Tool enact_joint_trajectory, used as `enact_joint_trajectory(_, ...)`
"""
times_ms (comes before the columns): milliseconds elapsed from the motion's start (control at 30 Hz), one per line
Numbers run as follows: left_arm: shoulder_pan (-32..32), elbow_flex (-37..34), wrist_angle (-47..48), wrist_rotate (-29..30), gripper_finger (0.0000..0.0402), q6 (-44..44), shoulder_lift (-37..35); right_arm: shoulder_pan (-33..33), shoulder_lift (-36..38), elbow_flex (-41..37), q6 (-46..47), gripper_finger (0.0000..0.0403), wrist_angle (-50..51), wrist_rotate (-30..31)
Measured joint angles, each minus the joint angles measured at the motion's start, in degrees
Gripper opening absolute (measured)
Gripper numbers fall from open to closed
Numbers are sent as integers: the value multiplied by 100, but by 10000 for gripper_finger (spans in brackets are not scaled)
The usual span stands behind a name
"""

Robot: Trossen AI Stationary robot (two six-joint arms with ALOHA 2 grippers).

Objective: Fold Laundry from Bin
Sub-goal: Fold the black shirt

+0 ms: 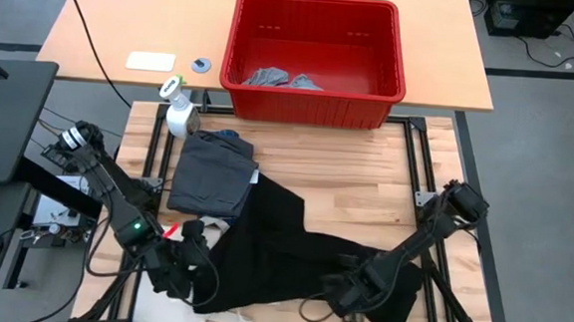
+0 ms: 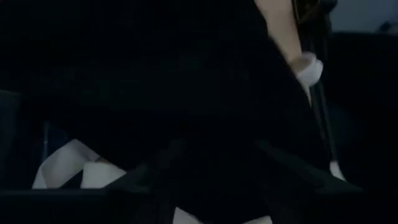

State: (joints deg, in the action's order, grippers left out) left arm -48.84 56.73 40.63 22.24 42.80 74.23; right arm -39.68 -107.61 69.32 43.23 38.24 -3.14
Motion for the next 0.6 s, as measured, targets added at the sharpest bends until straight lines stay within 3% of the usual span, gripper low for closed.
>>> enact_joint_trajectory(133, 150, 2, -102, 4, 209, -15, -4, -295, 0, -11, 1091, 125, 1399, -35)
enact_joint_trajectory(300, 274, 2, -153, 1, 206, -201, -4, -519, 7, -258, 1538, 111, 2068, -159)
enact_joint_trajectory(367, 349, 2, -267, 2, 204, -375, -3, -537, 9, -474, 1475, 106, 2580, 133)
enact_joint_trajectory(600, 721, 2, -956, 19, 204, -1005, 6, -497, 2, -1083, 942, 82, 3686, 2235)
